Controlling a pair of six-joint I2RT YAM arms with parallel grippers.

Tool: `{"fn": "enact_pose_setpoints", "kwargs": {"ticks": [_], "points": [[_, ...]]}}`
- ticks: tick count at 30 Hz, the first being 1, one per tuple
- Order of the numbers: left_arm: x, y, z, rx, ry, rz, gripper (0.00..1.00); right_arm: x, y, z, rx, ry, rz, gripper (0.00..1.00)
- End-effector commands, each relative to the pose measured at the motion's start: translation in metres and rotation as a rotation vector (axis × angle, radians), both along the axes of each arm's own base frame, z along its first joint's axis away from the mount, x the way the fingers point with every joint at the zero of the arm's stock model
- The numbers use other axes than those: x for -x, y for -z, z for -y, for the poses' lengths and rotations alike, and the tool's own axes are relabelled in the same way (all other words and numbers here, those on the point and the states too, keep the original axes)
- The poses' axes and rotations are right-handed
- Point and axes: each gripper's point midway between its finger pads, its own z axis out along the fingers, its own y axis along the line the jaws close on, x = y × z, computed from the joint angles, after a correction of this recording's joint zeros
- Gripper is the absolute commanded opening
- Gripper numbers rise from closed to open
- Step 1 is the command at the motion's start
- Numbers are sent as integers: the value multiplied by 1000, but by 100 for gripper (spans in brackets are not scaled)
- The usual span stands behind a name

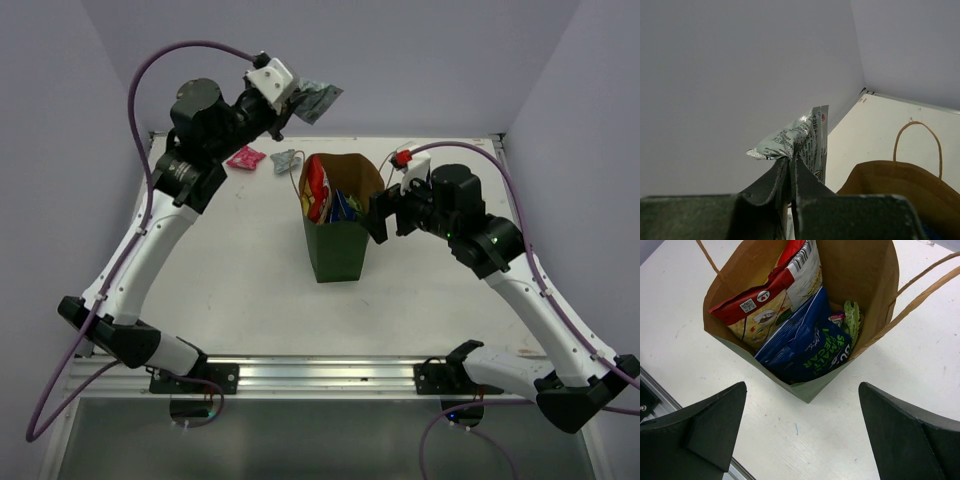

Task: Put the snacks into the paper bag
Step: Place the snack in the paper bag.

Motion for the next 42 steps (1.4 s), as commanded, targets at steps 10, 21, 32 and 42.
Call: {"fn": "enact_pose_setpoints", "kwargs": {"ticks": [10, 21, 32, 42], "points": [[7, 38, 71, -254, 116, 48, 6, 1, -13, 4, -28, 17, 55, 99], [-5, 91, 100, -444, 112, 49, 7, 2, -10, 1, -23, -3, 45, 99], [-7, 140, 105, -640, 119, 81, 3, 2, -9, 2, -22, -1, 43, 99], [-19, 181, 108, -756, 126, 85, 12, 1, -9, 3, -19, 9, 42, 99]]}}
